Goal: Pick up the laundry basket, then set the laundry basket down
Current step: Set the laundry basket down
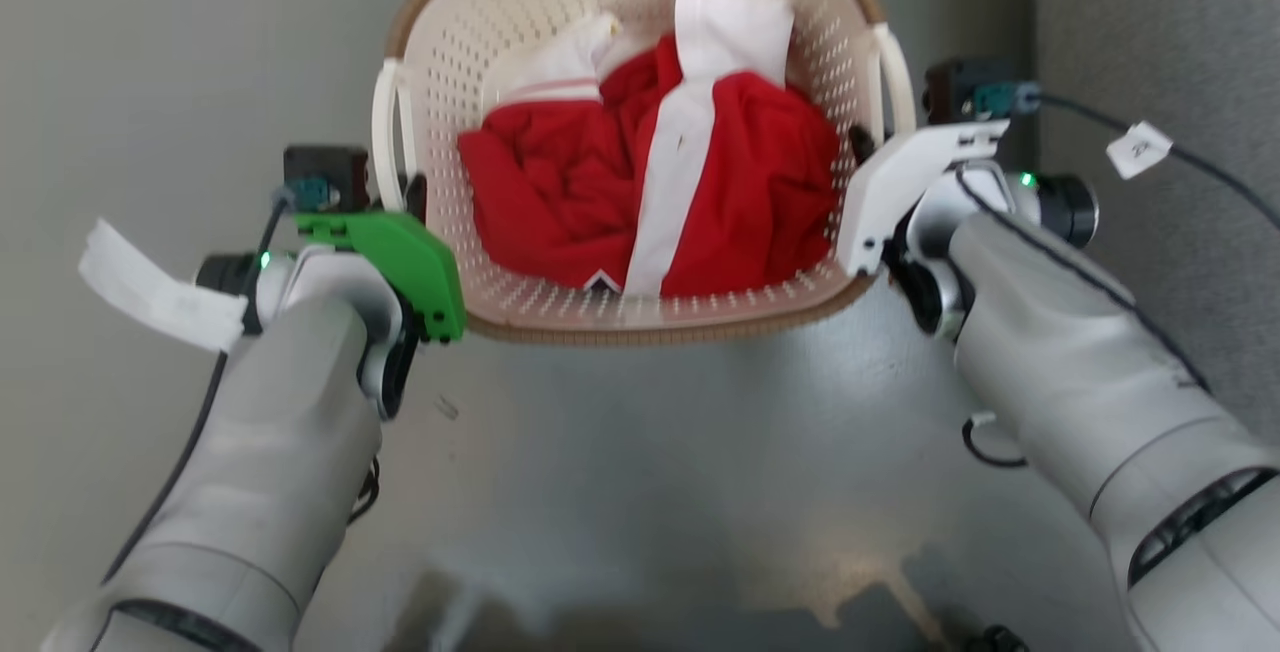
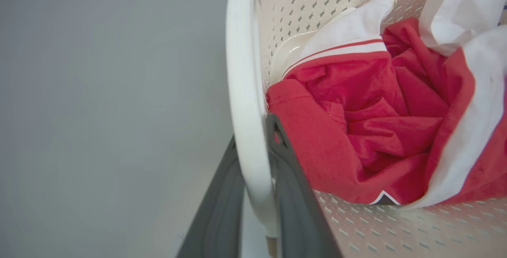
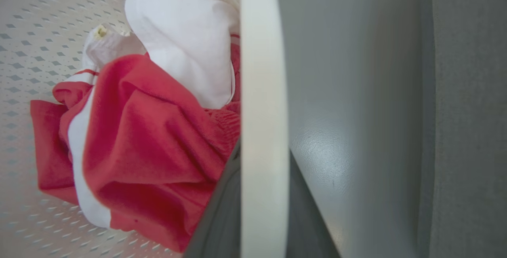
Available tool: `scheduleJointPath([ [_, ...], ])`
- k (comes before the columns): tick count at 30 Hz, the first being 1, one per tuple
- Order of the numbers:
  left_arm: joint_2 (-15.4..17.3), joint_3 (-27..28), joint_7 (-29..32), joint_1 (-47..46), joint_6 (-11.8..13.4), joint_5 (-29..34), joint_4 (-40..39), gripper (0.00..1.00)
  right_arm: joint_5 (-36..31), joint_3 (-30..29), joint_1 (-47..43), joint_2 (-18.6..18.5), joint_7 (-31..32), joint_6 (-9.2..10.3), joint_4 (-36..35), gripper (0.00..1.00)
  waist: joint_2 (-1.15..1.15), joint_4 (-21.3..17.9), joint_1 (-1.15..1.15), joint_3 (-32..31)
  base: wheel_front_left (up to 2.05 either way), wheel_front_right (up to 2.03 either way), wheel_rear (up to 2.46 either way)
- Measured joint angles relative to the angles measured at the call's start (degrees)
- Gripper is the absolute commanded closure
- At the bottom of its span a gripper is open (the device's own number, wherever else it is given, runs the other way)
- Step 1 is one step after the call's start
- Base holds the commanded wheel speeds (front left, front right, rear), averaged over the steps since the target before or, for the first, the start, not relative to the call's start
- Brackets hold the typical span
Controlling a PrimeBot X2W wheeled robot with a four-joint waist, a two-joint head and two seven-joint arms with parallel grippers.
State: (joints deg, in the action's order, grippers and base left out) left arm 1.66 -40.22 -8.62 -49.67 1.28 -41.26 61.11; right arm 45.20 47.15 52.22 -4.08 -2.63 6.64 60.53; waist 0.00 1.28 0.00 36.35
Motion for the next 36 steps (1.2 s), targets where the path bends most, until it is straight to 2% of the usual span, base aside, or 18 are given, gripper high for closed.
scheduleJointPath([
  [21, -0.37, -0.18, -1.60, -7.37, 0.58, 0.65, -0.51, 1.00, -0.42, -0.97, 7.59, -1.12, -2.41, -0.05, 2.21, 1.00, 0.00, 1.64, 0.01, 14.91, 0.00, 0.00, 0.00],
  [36, -0.71, -0.40, -2.88, -8.28, 0.23, 0.65, 0.79, 1.00, -0.42, -0.98, 8.33, -0.48, -4.24, -0.75, 4.14, 1.00, 0.00, 1.96, 0.00, 18.35, 0.00, 0.00, 0.00],
])
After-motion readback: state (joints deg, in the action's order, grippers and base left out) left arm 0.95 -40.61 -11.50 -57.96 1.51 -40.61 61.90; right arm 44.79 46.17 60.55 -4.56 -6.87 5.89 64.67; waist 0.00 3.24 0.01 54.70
